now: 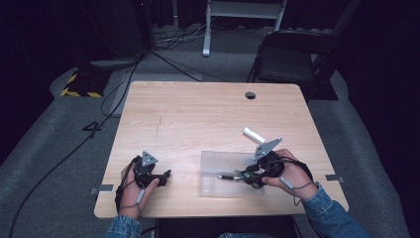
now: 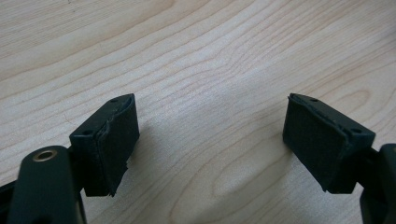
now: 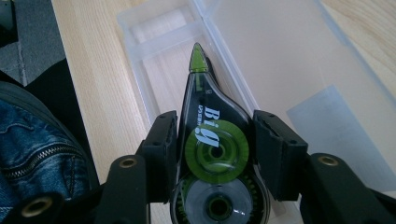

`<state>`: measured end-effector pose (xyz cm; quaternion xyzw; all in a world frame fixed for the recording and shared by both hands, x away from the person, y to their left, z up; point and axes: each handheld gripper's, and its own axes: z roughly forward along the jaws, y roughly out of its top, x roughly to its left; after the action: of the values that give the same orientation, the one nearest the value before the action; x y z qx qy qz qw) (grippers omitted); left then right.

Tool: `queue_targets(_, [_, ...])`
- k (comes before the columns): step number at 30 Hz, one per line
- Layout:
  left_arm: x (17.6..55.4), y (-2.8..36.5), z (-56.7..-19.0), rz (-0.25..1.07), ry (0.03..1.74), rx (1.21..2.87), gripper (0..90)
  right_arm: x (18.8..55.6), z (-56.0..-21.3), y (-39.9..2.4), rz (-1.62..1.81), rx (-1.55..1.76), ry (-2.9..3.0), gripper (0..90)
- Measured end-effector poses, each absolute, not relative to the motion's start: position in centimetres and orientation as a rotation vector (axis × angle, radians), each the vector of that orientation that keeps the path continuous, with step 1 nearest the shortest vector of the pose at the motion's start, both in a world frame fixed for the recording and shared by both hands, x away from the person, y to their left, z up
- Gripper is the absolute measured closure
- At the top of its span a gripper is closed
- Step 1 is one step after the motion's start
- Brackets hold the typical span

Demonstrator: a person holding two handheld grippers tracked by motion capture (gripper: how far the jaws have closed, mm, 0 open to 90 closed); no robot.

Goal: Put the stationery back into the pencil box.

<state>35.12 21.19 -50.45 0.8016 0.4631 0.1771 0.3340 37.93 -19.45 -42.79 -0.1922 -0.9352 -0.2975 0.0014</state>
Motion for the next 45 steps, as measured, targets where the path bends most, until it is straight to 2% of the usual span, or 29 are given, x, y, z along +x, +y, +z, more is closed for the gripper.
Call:
queue_targets(17, [35.1,21.2,-50.5,0.462,1.209,2.093,18.9,38.0,-44.8,-18.6,-0.771,-0.502,-2.976,52.6])
queue_targets(45, [35.1,21.2,-50.5,0.461,1.208,2.092,18.9,38.1,-45.8,-18.4,-0.677,-0.421,-2.97,52.2])
